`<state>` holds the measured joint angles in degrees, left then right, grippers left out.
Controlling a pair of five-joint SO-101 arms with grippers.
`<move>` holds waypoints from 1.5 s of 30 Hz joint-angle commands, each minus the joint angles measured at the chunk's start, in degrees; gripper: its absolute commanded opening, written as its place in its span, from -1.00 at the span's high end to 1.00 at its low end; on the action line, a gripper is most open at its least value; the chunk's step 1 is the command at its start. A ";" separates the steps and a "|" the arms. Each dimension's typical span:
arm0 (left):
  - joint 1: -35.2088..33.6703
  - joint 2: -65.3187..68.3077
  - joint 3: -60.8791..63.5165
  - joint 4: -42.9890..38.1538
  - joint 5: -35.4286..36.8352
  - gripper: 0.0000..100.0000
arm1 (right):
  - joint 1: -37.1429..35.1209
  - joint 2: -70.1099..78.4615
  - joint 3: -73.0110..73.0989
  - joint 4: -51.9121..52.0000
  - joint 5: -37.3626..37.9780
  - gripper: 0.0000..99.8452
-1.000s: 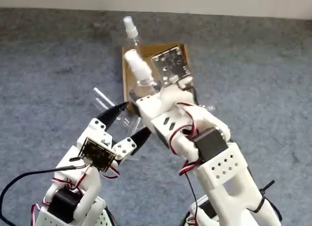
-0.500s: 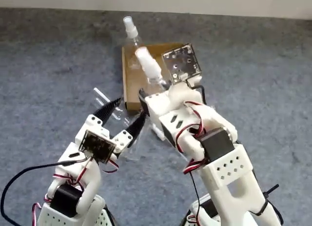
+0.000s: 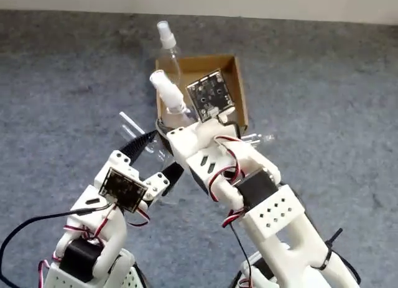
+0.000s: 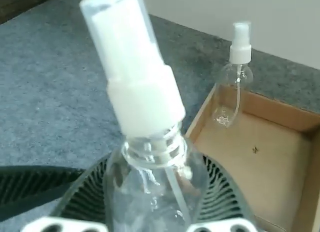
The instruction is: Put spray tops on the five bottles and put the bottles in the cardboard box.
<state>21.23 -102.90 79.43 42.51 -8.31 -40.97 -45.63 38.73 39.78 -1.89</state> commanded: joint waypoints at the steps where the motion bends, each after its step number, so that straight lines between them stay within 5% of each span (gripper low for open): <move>1: -2.51 0.40 0.66 -4.31 -0.62 0.57 | -2.51 -1.27 -7.52 7.25 0.26 0.99; 21: -3.82 0.40 0.92 -5.10 -0.62 0.57 | -1.98 -1.27 -17.89 23.52 0.70 0.99; 27: -3.82 0.40 0.92 -5.01 -0.62 0.57 | 3.91 -0.57 -19.03 22.37 0.79 0.99; 40: -4.09 0.31 3.21 -5.27 -0.26 0.75 | 19.56 19.82 -11.47 -17.89 0.79 0.99; 45: -10.51 0.40 5.76 -9.14 -0.18 0.75 | 21.41 32.66 -11.47 -34.68 0.79 0.99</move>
<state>14.46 -102.29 84.62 37.41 -8.57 -21.45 -17.32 28.09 15.87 -1.71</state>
